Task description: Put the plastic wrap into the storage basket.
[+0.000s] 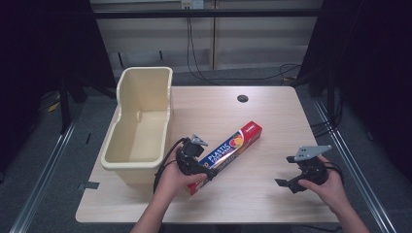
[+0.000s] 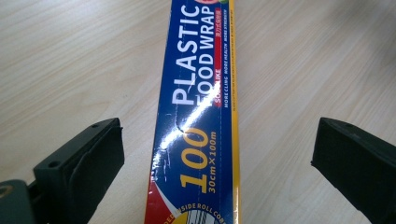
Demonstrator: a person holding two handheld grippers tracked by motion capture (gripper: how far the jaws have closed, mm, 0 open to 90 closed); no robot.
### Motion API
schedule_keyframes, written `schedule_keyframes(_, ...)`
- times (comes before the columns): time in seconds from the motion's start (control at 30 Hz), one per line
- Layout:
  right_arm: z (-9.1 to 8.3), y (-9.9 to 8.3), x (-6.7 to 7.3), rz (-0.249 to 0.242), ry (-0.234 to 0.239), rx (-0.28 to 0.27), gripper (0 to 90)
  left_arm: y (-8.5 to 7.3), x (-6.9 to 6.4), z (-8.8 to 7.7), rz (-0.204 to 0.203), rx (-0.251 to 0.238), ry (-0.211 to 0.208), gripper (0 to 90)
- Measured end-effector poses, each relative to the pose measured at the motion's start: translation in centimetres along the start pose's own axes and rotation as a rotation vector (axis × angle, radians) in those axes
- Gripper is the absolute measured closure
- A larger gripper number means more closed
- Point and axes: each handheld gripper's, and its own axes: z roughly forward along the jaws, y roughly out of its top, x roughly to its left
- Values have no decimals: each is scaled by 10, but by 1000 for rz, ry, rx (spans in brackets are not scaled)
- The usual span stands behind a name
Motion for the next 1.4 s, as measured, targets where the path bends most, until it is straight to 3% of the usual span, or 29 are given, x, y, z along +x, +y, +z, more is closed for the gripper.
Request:
schedule_keyframes(0.07, 0, -1, -1, -1, 0, -2, 45, -1, 1, 2, 1, 21, -2, 21)
schedule_keyframes(0.27, 0, 1, -1, -6, 8, -4, 44, -4, 7, 5, -23, 22, 5, 25)
schedule_keyframes(0.37, -1, 2, 0, -8, 8, -6, 47, -2, 7, 5, -8, 34, 2, 27)
schedule_keyframes(0.63, -3, 6, 3, -18, 1, -13, 49, 14, 3, 15, -6, 27, 3, 28)
schedule_keyframes(0.87, -3, 4, 1, -13, -5, -8, 55, 37, 1, 29, 21, 59, 19, 28)
schedule_keyframes(1.07, -4, 4, 0, -11, 5, -18, 57, 53, -1, 42, 36, 75, 6, 34)
schedule_keyframes(1.4, -6, 5, -1, -4, -4, -25, 55, 66, 3, 59, 16, 103, 4, 42)
